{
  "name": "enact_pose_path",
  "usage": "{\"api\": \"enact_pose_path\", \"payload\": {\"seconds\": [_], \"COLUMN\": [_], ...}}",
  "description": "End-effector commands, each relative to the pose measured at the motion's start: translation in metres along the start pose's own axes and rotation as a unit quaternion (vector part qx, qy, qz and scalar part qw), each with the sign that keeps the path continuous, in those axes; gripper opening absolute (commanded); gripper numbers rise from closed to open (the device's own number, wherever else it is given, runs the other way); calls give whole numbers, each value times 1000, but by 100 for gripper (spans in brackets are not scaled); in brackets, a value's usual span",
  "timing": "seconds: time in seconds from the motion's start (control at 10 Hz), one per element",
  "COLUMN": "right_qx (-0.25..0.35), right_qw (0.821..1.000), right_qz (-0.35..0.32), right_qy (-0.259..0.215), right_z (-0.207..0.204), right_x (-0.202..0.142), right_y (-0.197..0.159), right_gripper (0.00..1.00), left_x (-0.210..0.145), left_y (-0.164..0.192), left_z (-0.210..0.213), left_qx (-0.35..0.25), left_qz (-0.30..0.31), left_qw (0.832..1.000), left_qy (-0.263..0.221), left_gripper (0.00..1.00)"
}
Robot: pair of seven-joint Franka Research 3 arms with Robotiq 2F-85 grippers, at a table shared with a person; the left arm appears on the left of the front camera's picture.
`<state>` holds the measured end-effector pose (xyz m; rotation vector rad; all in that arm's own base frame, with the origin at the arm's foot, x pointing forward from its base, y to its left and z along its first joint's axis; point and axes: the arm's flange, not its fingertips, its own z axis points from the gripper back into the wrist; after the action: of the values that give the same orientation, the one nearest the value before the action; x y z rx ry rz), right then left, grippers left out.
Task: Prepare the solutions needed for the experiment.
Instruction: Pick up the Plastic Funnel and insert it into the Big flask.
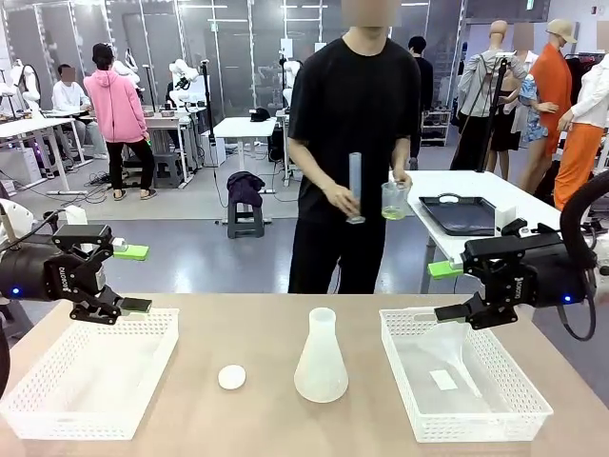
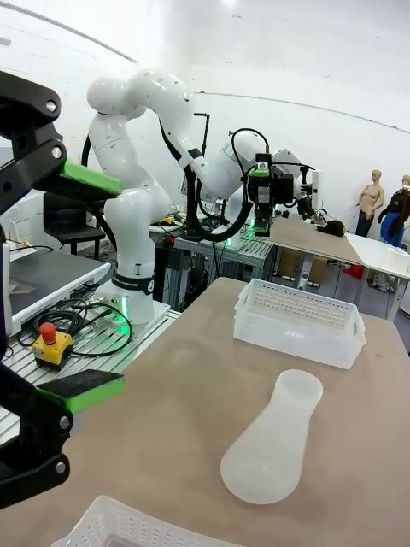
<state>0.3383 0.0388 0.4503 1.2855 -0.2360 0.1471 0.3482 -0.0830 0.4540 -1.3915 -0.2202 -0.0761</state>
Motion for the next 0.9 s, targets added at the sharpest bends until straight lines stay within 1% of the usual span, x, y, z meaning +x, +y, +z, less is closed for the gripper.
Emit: {"api": "enact_pose_path", "payload": {"seconds": [0.0,0.1,0.2,0.3,0.4,0.5,0.6,0.8], "right_qx": [0,-36,-79,-109,-144,-178,-207,-259], "right_qw": [1000,997,988,982,966,947,928,871], "right_qz": [0,40,104,127,171,207,234,310], "right_qy": [0,48,78,91,130,171,201,279], "right_z": [0,0,2,1,-2,-5,-9,-19], "right_x": [0,15,33,44,55,65,78,112], "right_y": [0,-7,-11,-12,-12,-13,-18,-32], "right_gripper": [100,100,100,100,100,100,100,100], "left_x": [-1,-1,-1,-1,-1,-1,-1,-1], "left_y": [-1,-1,-1,-1,-1,-1,-1,-1], "left_z": [0,0,0,0,0,0,0,0], "left_qx": [-6,-6,-6,-6,-6,-6,-6,-6], "left_qz": [2,2,2,2,2,2,2,2], "left_qw": [1000,1000,1000,1000,1000,1000,1000,1000], "left_qy": [5,5,5,5,5,5,5,5], "left_gripper": [100,100,100,100,100,100,100,100]}}
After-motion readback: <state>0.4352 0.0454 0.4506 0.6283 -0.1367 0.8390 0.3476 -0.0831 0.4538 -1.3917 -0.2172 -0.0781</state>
